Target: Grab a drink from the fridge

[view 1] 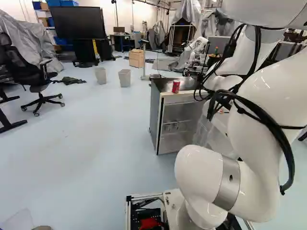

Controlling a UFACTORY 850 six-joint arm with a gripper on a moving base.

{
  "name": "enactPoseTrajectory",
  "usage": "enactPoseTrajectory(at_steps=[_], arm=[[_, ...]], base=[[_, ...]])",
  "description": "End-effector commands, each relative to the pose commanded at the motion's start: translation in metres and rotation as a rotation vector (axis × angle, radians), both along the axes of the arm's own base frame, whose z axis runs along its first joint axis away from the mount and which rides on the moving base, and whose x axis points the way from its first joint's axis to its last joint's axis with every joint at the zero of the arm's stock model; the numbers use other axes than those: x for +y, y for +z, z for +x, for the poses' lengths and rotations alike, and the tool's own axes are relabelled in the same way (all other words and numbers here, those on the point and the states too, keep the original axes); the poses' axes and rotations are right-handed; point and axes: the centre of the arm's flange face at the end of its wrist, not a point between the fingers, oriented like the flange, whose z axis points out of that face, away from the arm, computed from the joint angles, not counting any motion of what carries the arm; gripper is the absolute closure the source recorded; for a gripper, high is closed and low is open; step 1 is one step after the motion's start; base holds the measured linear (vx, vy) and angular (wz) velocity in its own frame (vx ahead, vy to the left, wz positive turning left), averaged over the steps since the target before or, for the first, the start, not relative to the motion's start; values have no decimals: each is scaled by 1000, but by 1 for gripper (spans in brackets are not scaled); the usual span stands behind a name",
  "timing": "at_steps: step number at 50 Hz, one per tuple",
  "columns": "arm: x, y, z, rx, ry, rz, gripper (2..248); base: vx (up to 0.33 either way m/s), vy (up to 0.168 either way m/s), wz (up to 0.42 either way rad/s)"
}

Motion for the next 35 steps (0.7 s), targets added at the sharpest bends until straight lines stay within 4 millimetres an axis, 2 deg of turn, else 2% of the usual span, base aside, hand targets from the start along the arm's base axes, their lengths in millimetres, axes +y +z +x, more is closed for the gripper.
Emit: enactPoseTrajectory(at_steps=[35], arm=[[-43,22,-28,26,-188,195,3]], base=[[0,0,0]])
